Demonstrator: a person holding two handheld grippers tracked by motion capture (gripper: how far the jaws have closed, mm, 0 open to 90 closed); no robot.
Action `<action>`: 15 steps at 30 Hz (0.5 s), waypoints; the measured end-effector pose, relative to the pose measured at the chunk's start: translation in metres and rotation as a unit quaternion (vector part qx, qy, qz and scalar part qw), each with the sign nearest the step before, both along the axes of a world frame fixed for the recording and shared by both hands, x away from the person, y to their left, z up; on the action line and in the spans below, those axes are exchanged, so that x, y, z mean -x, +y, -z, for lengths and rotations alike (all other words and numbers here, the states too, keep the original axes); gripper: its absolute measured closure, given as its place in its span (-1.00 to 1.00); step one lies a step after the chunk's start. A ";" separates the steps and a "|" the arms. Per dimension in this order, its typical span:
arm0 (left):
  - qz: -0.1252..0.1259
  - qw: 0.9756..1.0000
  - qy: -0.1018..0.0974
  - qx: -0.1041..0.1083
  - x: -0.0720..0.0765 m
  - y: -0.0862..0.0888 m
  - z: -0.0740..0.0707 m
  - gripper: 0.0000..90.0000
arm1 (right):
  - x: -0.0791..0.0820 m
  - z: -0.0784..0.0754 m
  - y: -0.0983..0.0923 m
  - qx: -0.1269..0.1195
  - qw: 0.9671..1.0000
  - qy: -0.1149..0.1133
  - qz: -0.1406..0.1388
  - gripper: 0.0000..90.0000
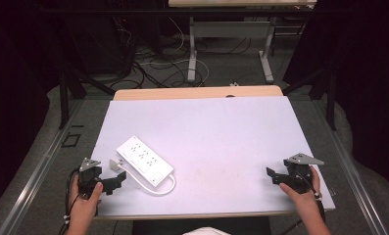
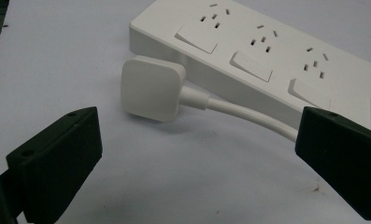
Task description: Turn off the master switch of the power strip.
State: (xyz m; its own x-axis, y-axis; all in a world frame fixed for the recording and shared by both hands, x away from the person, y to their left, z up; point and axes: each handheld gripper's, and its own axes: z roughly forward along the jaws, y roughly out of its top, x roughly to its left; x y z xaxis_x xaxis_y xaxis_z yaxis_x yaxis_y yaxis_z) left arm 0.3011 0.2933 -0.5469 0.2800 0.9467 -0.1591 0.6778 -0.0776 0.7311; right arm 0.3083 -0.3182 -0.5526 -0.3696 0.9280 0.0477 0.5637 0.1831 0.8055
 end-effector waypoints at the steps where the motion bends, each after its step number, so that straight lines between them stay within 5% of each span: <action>1: 0.000 1.000 -0.001 -0.002 0.000 0.000 0.002 -0.97 | 0.000 0.000 0.000 0.000 1.000 -0.001 -0.001 -0.51; 15: -0.008 1.000 0.014 0.008 -0.001 0.004 0.008 -0.94 | 0.000 0.000 0.000 0.001 1.000 -0.001 -0.001 -0.51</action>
State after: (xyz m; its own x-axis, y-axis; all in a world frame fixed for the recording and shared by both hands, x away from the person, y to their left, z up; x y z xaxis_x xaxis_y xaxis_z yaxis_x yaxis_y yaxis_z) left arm 0.3018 0.2971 -0.5548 0.2604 0.9483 -0.1813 0.6995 -0.0559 0.7124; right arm 0.3083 -0.3184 -0.5524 -0.3714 0.9274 0.0457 0.5616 0.1852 0.8064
